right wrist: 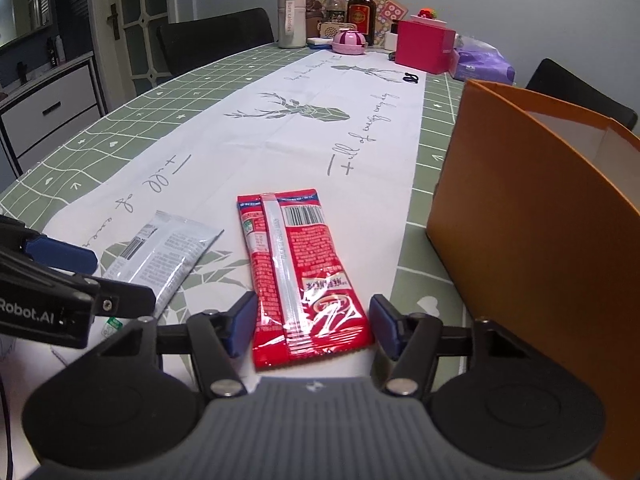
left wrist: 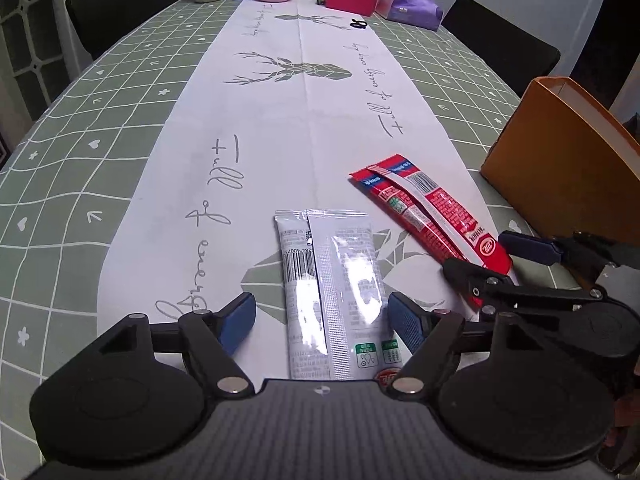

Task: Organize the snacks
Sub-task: 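Grasp the white sachets with the left tool while the right tool grasps the red sausage stick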

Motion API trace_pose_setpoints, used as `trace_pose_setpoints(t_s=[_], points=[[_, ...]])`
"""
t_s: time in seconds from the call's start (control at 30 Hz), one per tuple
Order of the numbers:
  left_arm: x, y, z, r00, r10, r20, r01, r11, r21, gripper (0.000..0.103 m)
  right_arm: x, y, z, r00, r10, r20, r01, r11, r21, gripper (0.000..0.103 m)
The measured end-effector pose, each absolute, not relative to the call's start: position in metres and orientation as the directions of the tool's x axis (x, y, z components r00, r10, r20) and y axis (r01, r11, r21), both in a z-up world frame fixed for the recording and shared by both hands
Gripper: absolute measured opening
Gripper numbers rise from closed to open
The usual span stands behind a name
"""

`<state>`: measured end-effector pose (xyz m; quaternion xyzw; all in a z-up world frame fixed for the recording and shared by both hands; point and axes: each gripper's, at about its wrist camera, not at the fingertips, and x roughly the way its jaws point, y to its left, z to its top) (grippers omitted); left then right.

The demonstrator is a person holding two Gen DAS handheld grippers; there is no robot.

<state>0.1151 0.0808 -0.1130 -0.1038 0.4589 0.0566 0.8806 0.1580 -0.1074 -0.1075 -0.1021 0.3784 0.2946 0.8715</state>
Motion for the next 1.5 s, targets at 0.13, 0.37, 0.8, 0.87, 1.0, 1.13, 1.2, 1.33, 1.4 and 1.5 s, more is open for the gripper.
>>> trace_pose_setpoints(t_s=[0.13, 0.37, 0.8, 0.87, 1.0, 1.13, 1.2, 1.33, 1.4, 1.5], points=[[0.115, 0.076, -0.114, 0.581, -0.012, -0.814, -0.186, 0.971, -0.147, 0.092, 0.147, -0.115, -0.104, 0.542, 0.405, -0.737, -0.56, 0.827, 0.042, 0.059], [0.117, 0.056, -0.118, 0.581, 0.061, -0.812, -0.192, 0.979, -0.064, 0.099, 0.125, -0.132, -0.102, 0.545, 0.368, -0.753, -0.514, 0.857, 0.047, 0.063], [0.111, 0.055, -0.124, 0.646, 0.088, -0.758, -0.144, 0.99, -0.008, 0.087, 0.116, -0.136, -0.109, 0.587, 0.402, -0.703, -0.536, 0.843, 0.034, 0.077], [0.11, 0.052, -0.123, 0.659, 0.079, -0.748, -0.126, 0.992, -0.006, 0.075, 0.117, -0.134, -0.109, 0.6, 0.401, -0.692, -0.541, 0.841, 0.018, 0.078], [0.11, 0.051, -0.123, 0.668, 0.076, -0.74, -0.122, 0.992, -0.008, 0.066, 0.126, -0.131, -0.107, 0.594, 0.412, -0.691, -0.544, 0.838, 0.032, 0.078], [0.109, 0.052, -0.124, 0.674, 0.073, -0.736, -0.12, 0.993, -0.011, 0.063, 0.134, -0.128, -0.111, 0.59, 0.407, -0.698, -0.535, 0.844, 0.04, 0.077], [0.109, 0.052, -0.123, 0.673, 0.074, -0.736, -0.122, 0.992, -0.011, 0.063, 0.136, -0.128, -0.111, 0.589, 0.417, -0.692, -0.533, 0.844, 0.055, 0.072], [0.108, 0.053, -0.123, 0.675, 0.069, -0.734, -0.125, 0.992, -0.021, 0.06, 0.133, -0.125, -0.11, 0.591, 0.423, -0.686, -0.552, 0.833, 0.039, 0.058], [0.107, 0.054, -0.123, 0.674, 0.066, -0.735, -0.126, 0.992, -0.027, 0.059, 0.131, -0.126, -0.109, 0.589, 0.428, -0.685, -0.555, 0.831, 0.042, 0.053], [0.106, 0.053, -0.121, 0.673, 0.06, -0.737, -0.122, 0.992, -0.031, 0.059, 0.129, -0.126, -0.109, 0.588, 0.427, -0.687, -0.558, 0.829, 0.038, 0.048]])
